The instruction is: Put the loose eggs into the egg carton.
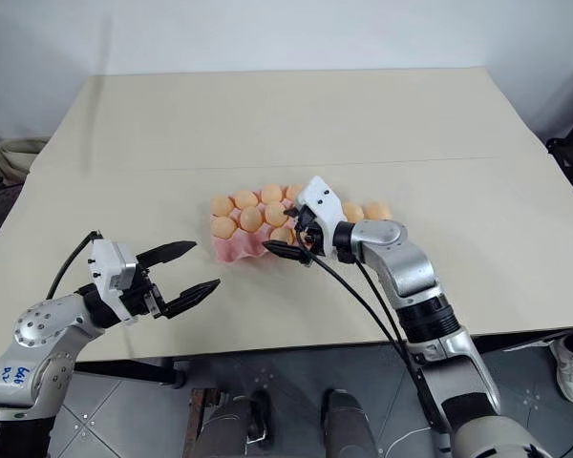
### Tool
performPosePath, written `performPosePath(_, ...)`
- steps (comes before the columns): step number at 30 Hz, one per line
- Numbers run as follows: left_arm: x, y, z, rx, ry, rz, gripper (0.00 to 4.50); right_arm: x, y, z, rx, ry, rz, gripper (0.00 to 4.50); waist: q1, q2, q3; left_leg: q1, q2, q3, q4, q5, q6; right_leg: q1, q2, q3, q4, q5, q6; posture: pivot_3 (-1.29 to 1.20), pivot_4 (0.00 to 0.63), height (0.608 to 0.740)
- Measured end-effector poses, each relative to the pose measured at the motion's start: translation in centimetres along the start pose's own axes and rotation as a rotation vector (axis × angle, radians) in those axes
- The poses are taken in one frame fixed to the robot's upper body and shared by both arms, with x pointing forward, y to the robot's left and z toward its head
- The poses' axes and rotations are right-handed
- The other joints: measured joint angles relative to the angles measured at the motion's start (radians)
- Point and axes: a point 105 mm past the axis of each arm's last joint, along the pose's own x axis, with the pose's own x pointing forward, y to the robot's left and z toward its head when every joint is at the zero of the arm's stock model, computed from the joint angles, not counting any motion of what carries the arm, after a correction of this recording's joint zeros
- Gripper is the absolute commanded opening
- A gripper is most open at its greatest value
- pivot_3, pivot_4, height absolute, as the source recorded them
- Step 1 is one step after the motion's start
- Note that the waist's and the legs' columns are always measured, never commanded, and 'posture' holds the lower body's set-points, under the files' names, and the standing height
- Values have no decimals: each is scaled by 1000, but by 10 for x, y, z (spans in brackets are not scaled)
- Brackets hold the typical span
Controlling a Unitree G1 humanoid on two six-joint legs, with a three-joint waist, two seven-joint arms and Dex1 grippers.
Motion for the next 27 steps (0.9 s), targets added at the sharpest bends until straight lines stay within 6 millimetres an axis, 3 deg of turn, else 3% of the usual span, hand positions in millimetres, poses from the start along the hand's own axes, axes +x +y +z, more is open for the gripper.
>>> performPosePath(4,2,2,3,9,-7,-3,4500,-42,-11,0,-23,-35,-67,4478,12,0,0,0,0,1,0,-1,2,1,0,-1,-2,0,0,0,150,740)
performPosePath(10,9,5,2,-4,-12,-30,4500,-145,-38,-36,-17,-10,-390,4478,27,-1,-1,0,-1,1,1,-1,2,2,0,-6,-4,1,1,0,150,740)
performPosePath(15,20,7,0,-13,-13,-85,4500,-204,-39,-45,-79,-15,-583,4478,20,-1,-1,4,1,2,3,-1,2,5,2,-6,-2,1,2,0,150,740)
performPosePath(22,33,12,0,9,-8,-141,4500,-247,-22,-73,-23,48,-704,4478,22,-1,-1,3,1,1,5,-2,2,5,2,-5,-2,1,2,0,150,740)
performPosePath(27,33,12,-1,5,-6,-161,4500,-257,-14,-77,-1,46,-706,4478,20,-1,-1,4,2,2,5,-1,2,5,2,-5,-2,1,2,0,150,740)
